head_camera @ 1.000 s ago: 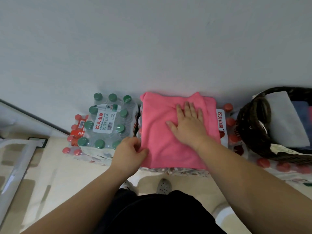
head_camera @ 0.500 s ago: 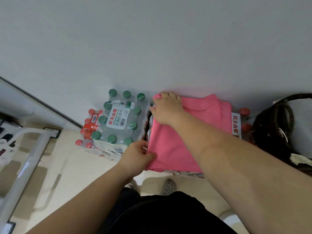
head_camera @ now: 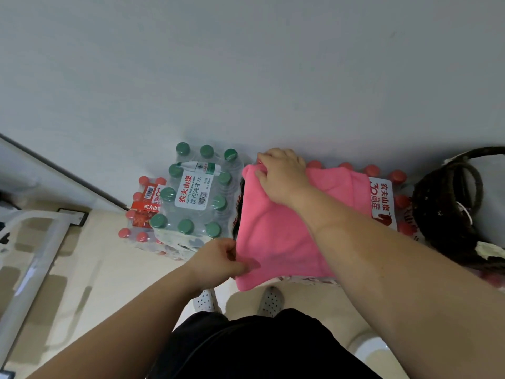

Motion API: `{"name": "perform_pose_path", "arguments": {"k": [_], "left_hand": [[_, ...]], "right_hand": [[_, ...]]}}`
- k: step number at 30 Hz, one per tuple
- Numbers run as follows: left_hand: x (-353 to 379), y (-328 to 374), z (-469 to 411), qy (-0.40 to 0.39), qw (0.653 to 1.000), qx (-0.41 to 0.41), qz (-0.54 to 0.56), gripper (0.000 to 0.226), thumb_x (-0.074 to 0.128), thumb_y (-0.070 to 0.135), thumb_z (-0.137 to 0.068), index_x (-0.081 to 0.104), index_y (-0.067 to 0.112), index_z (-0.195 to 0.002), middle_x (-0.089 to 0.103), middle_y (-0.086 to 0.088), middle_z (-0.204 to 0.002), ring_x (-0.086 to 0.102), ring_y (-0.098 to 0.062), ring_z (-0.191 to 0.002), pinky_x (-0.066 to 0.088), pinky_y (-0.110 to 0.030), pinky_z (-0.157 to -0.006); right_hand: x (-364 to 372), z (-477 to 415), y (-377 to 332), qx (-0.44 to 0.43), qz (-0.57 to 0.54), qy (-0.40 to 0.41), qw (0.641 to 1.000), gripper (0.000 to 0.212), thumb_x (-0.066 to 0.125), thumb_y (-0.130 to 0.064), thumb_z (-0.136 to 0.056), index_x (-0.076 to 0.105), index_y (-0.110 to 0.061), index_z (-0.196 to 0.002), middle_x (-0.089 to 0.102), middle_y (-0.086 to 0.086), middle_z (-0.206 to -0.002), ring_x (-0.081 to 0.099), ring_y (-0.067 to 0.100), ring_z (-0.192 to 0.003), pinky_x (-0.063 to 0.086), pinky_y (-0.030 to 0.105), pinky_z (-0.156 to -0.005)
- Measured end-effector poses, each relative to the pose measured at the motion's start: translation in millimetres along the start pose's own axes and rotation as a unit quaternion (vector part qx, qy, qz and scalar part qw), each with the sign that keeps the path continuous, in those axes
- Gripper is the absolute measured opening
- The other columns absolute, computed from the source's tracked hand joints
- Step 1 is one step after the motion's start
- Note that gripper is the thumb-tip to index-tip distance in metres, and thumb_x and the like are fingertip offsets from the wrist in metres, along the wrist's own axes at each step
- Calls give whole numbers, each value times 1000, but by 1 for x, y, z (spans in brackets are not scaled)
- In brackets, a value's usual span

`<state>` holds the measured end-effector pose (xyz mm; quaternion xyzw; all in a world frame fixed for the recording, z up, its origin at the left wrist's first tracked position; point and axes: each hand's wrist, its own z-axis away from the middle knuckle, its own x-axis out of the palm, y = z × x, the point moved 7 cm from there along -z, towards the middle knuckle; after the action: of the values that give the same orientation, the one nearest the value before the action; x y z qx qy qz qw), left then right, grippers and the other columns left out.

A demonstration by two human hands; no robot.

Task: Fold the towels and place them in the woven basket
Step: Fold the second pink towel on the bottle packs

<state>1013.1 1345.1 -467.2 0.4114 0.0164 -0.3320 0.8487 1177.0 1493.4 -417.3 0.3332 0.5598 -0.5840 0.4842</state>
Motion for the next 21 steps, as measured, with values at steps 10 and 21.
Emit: {"name": "perform_pose_path", "arguments": {"k": [10, 21], "left_hand": [[-21, 37, -18, 196, 980, 38, -8, 48, 66, 51, -85, 54, 6, -74, 58, -1, -65, 53, -20, -60, 40, -33, -57], [-37, 73, -49, 212, 974, 45, 63, 30, 65, 48, -84, 68, 19, -94, 70, 0, -87, 67, -22, -86, 56, -47, -82]], "right_hand": [[5, -8, -7, 32, 21, -10, 999, 30, 49, -38, -97, 65, -27, -120, 54, 3, -122, 43, 29, -121, 32, 42, -100], [-5, 13, -4, -34, -52, 42, 997, 13, 61, -21, -84, 52, -29, -89, 52, -11, -99, 47, 23, -106, 21, 31, -80]]}}
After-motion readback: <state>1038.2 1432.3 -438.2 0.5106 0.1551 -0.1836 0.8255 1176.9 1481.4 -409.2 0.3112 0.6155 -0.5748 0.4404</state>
